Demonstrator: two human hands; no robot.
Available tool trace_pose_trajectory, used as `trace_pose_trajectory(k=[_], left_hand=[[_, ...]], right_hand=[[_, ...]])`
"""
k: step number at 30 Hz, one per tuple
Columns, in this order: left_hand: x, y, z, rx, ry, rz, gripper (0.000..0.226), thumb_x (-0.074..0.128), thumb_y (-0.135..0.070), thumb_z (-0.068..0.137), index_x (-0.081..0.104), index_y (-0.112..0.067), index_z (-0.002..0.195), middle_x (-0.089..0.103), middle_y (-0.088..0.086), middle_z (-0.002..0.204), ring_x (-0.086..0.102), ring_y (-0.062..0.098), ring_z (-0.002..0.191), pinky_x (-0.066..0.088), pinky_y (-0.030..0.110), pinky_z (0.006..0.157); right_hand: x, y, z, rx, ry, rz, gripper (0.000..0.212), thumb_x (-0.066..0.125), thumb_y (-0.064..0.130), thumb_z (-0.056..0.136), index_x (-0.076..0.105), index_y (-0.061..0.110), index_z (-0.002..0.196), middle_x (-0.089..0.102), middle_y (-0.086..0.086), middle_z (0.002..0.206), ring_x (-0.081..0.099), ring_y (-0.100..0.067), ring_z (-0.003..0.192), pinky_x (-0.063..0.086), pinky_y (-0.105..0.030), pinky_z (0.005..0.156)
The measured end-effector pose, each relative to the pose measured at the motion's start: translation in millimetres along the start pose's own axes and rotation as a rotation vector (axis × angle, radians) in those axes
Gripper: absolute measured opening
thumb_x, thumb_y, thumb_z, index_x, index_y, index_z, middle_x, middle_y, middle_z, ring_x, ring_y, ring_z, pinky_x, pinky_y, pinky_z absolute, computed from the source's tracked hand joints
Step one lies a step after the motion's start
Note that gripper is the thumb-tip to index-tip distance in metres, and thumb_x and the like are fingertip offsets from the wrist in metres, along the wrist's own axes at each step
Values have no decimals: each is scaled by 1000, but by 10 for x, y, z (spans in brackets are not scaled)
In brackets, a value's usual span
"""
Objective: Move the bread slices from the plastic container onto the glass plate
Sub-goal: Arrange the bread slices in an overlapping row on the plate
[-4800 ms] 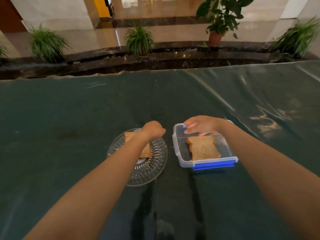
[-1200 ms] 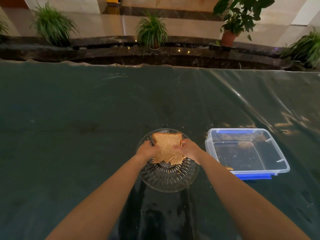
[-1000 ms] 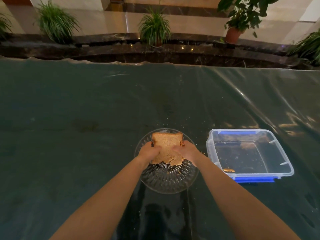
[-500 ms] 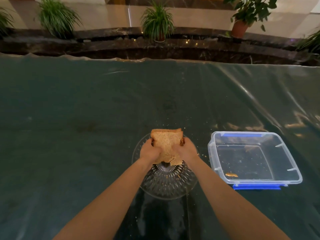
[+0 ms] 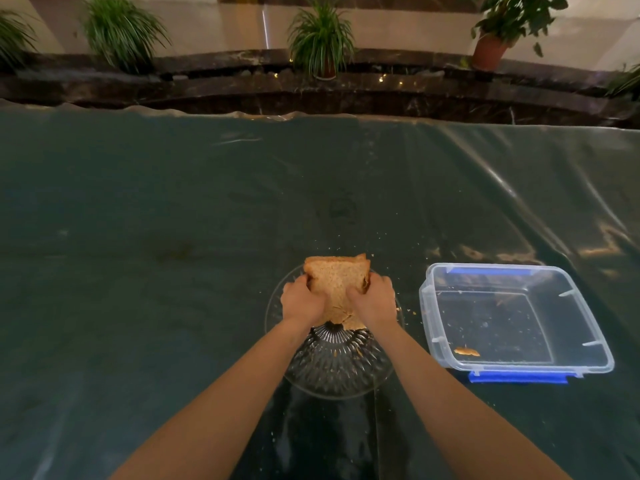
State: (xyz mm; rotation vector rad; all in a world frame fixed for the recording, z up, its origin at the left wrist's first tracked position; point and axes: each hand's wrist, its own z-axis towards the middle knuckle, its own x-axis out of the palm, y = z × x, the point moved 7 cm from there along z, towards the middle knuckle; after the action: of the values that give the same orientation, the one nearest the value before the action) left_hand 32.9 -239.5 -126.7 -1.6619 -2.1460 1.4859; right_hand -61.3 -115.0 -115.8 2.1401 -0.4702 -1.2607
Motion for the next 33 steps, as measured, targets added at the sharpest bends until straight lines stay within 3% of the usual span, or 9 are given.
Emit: trace_pose_trajectory(k=[3,6,8,11,14,20,24,33], left_hand=[[-29,21,-35,7,-1,-19,67,63,-18,83,41,-13,146,48,11,143,49,29,130,45,44,107],[-36,98,-80,1,4,-35,64,67,-18,83,44,-12,143,51,9,139,55,26,124,50,35,99],[-19,157,-118,-13,20,-52,62,68,-16,84,45,-11,142,54,9,136,59,25,118,51,32,91],[7,197,-144,-33,31,-66,57,68,-15,84,50,-9,138,60,9,131,62,25,114,54,34,92],[22,194,-158,-49,45,-58,58,68,-16,83,50,-9,138,57,10,134,60,27,118,53,40,98],[54,206,-141,-72,69,-11,64,64,-20,84,43,-11,143,50,12,140,55,30,124,50,44,102],[34,182,-197,-69,5,73,57,57,-21,82,49,-10,137,50,14,135,51,33,125,48,45,103],[10,129,-330,-11,-62,113,55,51,-12,87,44,-6,142,40,15,141,48,34,126,45,44,105]], right_hand=[[-23,-44,-42,8,16,28,29,60,21,83,57,2,104,51,-14,115,57,-30,102,50,-36,79],[5,-132,-104,19,28,42,20,61,22,81,52,7,90,48,-9,102,51,-23,83,41,-20,59],[30,-167,-149,20,34,37,27,62,23,82,57,2,99,51,-11,108,56,-26,94,50,-30,73],[53,-176,-177,26,47,27,39,62,23,82,58,-1,112,52,-16,120,56,-31,109,51,-43,93],[71,-176,-172,40,65,23,32,60,23,83,58,2,107,52,-19,124,56,-33,110,50,-45,95],[92,-196,-159,58,73,-6,46,59,27,85,51,3,124,46,-17,130,52,-32,116,47,-43,99],[76,-213,-215,43,16,-4,56,61,28,86,44,6,134,44,-15,133,48,-32,123,44,-43,101],[14,-109,-316,-56,-72,-31,50,60,21,88,45,3,132,47,-15,133,48,-29,123,42,-37,101]])
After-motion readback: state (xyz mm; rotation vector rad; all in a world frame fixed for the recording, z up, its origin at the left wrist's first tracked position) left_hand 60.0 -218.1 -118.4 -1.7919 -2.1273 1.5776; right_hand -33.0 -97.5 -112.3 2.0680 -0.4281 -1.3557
